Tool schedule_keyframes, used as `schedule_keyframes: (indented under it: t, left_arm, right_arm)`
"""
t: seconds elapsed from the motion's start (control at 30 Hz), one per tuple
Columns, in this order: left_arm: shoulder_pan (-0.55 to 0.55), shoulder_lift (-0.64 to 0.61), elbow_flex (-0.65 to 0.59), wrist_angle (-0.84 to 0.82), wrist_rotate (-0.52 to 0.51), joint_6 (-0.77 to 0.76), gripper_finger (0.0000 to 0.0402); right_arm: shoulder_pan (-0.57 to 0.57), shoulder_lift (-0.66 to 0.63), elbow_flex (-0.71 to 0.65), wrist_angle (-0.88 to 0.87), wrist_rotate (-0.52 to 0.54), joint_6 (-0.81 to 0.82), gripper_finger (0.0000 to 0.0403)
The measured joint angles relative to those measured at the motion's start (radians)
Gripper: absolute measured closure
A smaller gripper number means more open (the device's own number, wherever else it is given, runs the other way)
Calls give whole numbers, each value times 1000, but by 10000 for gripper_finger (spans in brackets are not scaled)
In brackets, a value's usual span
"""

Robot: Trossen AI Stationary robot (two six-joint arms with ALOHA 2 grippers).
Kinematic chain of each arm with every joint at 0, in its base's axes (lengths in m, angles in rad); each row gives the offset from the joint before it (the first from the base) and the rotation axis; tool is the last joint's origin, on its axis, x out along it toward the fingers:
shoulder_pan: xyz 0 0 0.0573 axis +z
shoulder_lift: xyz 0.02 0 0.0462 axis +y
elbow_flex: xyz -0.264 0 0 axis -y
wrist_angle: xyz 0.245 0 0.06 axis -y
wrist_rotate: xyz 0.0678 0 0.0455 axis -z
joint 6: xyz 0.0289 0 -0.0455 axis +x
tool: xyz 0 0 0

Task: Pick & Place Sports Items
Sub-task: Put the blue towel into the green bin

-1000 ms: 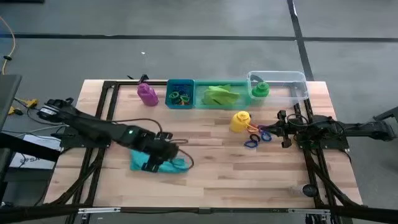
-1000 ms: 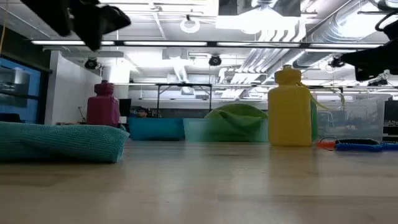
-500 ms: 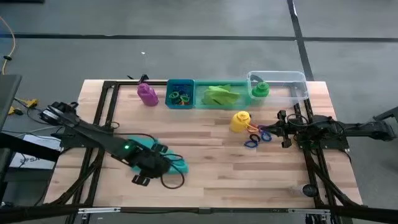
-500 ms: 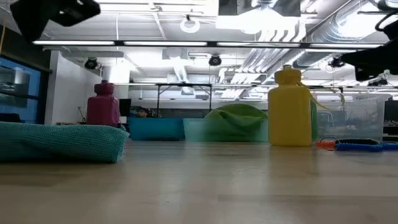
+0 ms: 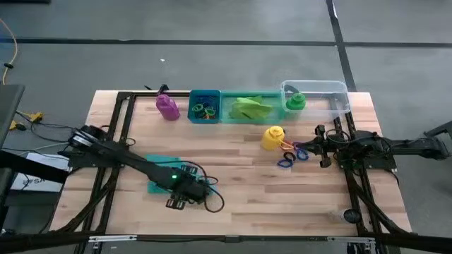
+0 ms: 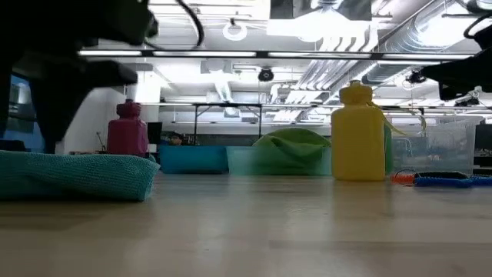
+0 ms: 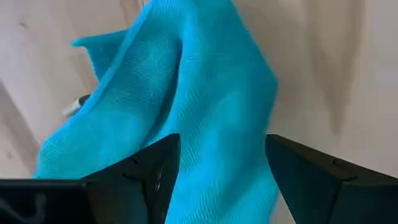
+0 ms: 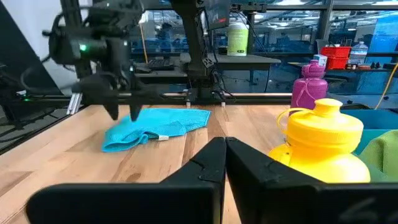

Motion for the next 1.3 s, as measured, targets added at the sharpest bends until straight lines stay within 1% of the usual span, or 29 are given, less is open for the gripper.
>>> schedule_keyframes:
  t: [0.17, 0.3, 0.37, 0.47, 0.57, 0.63, 0.67, 0.7, 0.8, 0.9, 1.3]
  left_arm:
    - [12, 59, 0, 36, 0, 18, 213]
    - [14, 67, 0, 65, -1, 19, 214]
    - [14, 66, 0, 71, -6, 19, 226]
    - [14, 60, 0, 70, -11, 19, 269]
    - [14, 58, 0, 70, -10, 19, 334]
    - [14, 50, 0, 70, 8, 18, 382]
    - [14, 42, 0, 70, 23, 15, 397]
    - [13, 33, 0, 70, 40, 10, 399]
    - [8, -10, 0, 66, 79, -1, 389]
    - [1, -82, 0, 47, 84, -17, 400]
    - [-17, -410, 0, -71, -2, -121, 400]
  right_arm:
    - [0, 0, 0, 0, 0, 0, 403]
    - [0, 0, 0, 0, 0, 0, 403]
    - [0, 0, 0, 0, 0, 0, 403]
    - [0, 0, 0, 0, 0, 0, 403]
    - [0, 0, 0, 0, 0, 0, 403]
    - [0, 0, 0, 0, 0, 0, 403]
    - [0, 0, 0, 0, 0, 0, 402]
    - [0, 0, 0, 0, 0, 0, 402]
    - [0, 0, 0, 0, 0, 0, 402]
    - [0, 0, 0, 0, 0, 0, 402]
    - [0, 0, 0, 0, 0, 0, 403]
